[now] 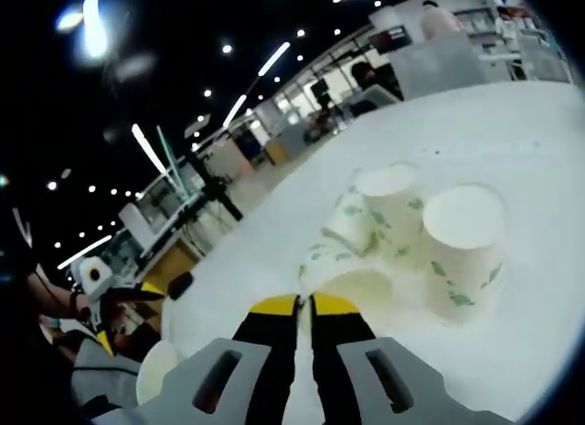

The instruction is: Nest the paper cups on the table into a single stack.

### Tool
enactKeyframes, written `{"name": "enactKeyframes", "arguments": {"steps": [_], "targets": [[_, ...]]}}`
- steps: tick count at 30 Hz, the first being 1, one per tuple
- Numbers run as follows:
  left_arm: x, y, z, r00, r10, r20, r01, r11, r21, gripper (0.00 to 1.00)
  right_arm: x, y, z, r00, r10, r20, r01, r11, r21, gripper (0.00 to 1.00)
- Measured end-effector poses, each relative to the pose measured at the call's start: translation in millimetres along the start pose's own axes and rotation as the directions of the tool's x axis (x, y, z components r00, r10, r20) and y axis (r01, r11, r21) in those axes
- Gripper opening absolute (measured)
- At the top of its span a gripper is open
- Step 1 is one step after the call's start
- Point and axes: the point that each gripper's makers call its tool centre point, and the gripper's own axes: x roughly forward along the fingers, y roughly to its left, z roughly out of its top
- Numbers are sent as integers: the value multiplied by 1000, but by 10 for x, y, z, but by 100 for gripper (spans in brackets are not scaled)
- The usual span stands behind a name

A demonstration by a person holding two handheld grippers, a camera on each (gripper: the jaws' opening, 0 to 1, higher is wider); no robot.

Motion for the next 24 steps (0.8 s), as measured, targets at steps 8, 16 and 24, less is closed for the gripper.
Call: {"name": "enactKeyframes", "arguments": {"steps": [8,16,24], "targets": [[-10,-4,-25,1000,3,-1,-3,1000,-7,91,-18,46,-34,1000,13,-5,-14,1000,-19,0],[-10,-8,-25,1000,2,2,-2,1000,-6,91,-65,70,-44,1000,21,-4,-21,999,-46,0],[-10,-2,-7,1000,2,6,-2,1000,-3,91,-90,85,-11,1000,17,3,-17,999,-43,0]]}}
